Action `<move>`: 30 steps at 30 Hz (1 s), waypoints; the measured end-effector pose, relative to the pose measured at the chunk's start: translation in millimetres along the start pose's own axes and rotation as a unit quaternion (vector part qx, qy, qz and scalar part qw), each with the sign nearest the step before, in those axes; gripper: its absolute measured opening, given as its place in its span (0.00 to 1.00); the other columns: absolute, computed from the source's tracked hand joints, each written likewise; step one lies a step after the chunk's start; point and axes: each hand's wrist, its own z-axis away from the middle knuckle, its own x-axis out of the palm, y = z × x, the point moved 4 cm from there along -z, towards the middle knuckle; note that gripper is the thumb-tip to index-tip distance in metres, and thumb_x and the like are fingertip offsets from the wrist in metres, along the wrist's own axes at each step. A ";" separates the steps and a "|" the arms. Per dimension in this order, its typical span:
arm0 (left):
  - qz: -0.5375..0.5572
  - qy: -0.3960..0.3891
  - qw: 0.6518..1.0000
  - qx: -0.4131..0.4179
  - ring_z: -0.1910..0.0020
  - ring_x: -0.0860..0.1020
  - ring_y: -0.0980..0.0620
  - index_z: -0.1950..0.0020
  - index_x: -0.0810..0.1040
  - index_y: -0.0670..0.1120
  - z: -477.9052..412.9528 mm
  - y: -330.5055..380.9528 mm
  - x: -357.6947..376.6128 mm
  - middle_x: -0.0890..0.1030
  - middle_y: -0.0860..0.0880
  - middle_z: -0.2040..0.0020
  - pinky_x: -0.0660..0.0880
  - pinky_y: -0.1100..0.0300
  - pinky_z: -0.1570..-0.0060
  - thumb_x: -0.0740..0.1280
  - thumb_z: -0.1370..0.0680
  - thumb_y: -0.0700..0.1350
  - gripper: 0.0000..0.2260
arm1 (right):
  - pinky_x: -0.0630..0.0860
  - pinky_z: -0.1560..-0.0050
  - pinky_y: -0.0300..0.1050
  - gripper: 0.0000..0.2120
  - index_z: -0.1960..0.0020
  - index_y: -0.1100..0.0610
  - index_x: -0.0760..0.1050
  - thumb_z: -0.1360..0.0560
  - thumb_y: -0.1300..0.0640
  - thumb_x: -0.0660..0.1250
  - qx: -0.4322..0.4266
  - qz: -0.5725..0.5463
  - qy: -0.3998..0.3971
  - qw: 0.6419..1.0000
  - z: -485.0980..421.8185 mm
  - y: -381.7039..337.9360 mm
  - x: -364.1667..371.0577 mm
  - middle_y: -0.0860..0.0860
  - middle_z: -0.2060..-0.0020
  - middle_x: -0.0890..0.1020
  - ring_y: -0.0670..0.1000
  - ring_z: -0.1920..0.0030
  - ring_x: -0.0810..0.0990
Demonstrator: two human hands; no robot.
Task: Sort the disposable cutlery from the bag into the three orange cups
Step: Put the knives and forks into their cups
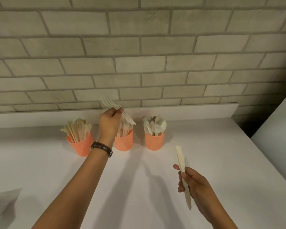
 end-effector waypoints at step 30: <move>-0.088 0.018 0.993 -0.078 0.62 0.76 0.50 0.54 0.82 0.54 110.4 -64.4 -133.3 0.81 0.59 0.61 0.69 0.75 0.67 0.67 0.24 0.44 0.07 | 0.78 0.66 0.34 0.04 0.51 0.62 0.78 0.25 0.65 0.66 -0.159 0.103 -0.088 0.978 -91.1 -73.9 171.5 0.52 0.64 0.81 0.39 0.69 0.81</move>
